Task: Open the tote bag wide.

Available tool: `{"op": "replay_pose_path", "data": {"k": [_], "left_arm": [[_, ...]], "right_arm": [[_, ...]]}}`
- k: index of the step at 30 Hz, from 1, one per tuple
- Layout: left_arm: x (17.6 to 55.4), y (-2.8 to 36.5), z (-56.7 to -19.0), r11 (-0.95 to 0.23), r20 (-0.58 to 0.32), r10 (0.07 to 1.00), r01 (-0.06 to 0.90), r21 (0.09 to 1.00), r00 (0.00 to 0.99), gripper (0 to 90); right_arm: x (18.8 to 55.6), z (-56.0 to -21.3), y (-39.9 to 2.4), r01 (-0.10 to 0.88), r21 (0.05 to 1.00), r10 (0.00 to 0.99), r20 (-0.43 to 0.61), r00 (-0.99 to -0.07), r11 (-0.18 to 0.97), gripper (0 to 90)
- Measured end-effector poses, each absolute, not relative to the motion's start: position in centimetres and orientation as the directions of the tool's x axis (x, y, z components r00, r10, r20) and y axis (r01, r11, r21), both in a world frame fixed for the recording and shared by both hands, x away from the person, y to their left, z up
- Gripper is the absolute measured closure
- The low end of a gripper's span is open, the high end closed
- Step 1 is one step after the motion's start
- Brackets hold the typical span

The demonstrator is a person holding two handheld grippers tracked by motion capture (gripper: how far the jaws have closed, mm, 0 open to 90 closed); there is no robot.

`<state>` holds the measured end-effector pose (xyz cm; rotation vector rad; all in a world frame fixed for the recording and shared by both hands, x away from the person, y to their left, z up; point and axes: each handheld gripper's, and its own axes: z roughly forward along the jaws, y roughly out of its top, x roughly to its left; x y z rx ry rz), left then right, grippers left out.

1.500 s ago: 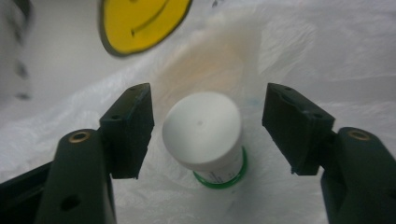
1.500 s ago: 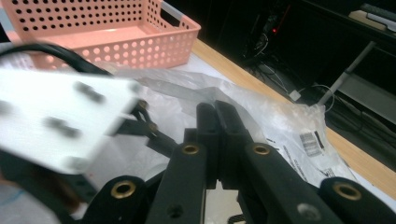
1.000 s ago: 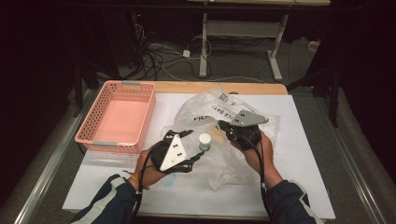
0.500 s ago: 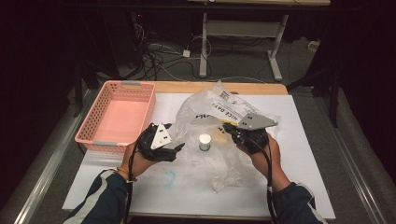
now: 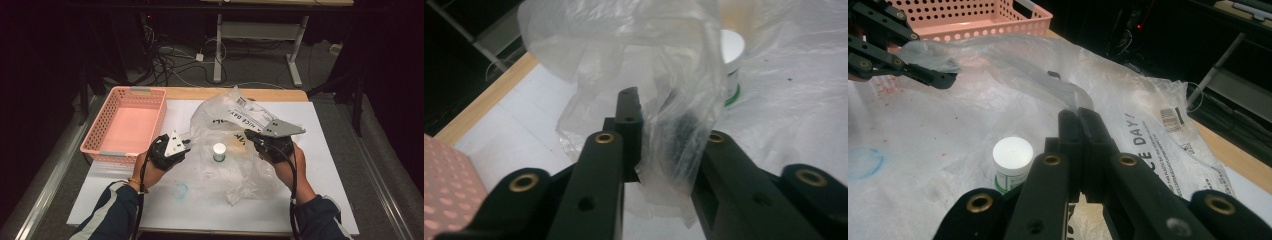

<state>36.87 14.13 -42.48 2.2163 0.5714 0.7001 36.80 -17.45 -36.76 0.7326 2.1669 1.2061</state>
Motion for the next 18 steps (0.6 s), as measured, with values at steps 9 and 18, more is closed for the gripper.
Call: {"op": "replay_pose_path", "data": {"k": [9, 18], "left_arm": [[36.5, 14.2, -42.8, -0.659, 0.307, 0.541, 0.167, 0.733, 0.783, 85.0], [36.2, 13.9, -43.2, -0.677, 0.315, 0.513, 0.151, 0.720, 0.798, 84.9]], "right_arm": [[34.0, -37.0, -17.9, 0.164, 0.867, 0.662, -0.224, -0.715, 0.471, 50.2], [28.9, -38.1, -20.1, 0.121, 0.865, 0.578, -0.216, -0.787, 0.487, 35.2]]}}
